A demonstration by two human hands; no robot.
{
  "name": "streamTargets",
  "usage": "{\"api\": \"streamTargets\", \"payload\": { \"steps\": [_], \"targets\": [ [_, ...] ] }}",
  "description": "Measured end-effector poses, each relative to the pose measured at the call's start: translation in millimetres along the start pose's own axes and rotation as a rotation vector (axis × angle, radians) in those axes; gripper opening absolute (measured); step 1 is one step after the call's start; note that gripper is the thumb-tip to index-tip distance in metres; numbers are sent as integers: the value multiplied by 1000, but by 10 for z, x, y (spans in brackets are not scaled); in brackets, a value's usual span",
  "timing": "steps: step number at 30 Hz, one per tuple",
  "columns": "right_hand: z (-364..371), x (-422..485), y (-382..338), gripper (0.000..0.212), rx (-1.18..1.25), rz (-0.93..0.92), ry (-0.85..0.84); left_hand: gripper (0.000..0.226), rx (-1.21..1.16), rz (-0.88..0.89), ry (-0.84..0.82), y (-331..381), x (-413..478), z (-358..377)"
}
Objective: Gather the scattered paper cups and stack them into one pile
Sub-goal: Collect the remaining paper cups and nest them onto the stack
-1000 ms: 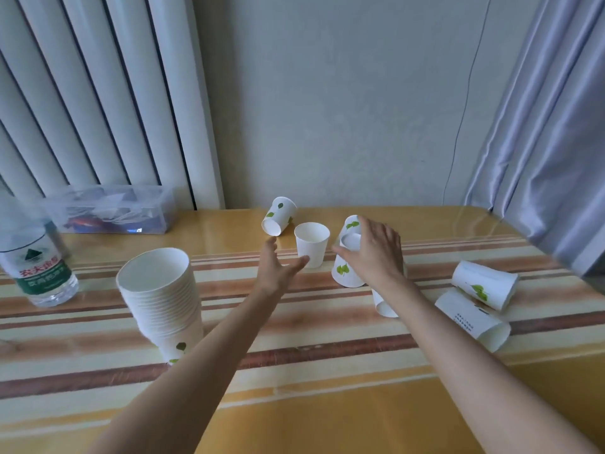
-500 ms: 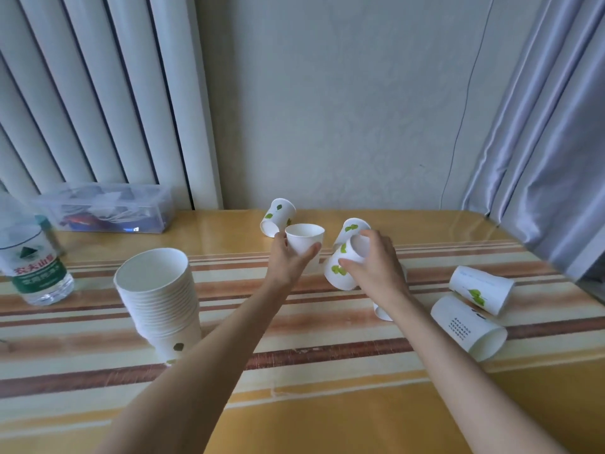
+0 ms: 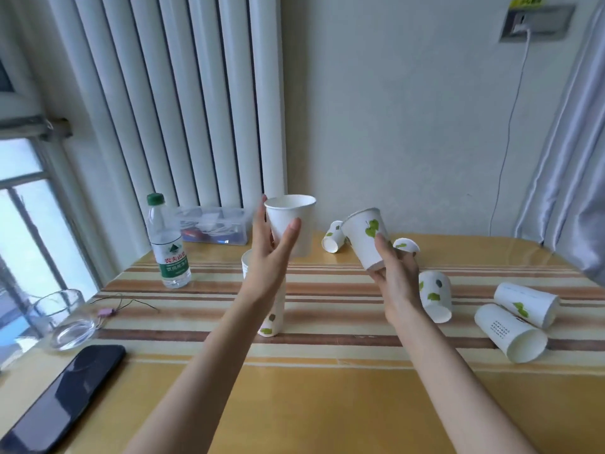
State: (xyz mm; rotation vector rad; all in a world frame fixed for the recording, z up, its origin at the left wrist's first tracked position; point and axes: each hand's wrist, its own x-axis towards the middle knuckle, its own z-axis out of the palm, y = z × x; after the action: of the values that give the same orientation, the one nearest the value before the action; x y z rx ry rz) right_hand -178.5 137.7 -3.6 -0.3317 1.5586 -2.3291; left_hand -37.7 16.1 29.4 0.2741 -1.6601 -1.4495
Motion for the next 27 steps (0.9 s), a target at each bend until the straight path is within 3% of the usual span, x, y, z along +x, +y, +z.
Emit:
{"api": "streamTargets", "payload": {
  "steps": [2,5,17,21,23,27],
  "targets": [
    [143,-83,7,50,20,22,-30,70,23,44,51,91,85,-157],
    [269,-168,30,55,10,49,-79,69,171,54,80,75,176,-323],
    [451,-190,190,63,-57,-58,-236,73,429,-184,15,-518,-76,-624],
    [761,-164,119,55,-123,-179,-350,94,455,-180,-104,-653,-184,-705],
    [960,-142,122,57,-187,-199,-411,105,360,-216,-118,-710,-195,-743],
    [1182,-156,260,55,-283,-164,-479,73,304,-257,-126,-801,-221,-770]
  ]
}}
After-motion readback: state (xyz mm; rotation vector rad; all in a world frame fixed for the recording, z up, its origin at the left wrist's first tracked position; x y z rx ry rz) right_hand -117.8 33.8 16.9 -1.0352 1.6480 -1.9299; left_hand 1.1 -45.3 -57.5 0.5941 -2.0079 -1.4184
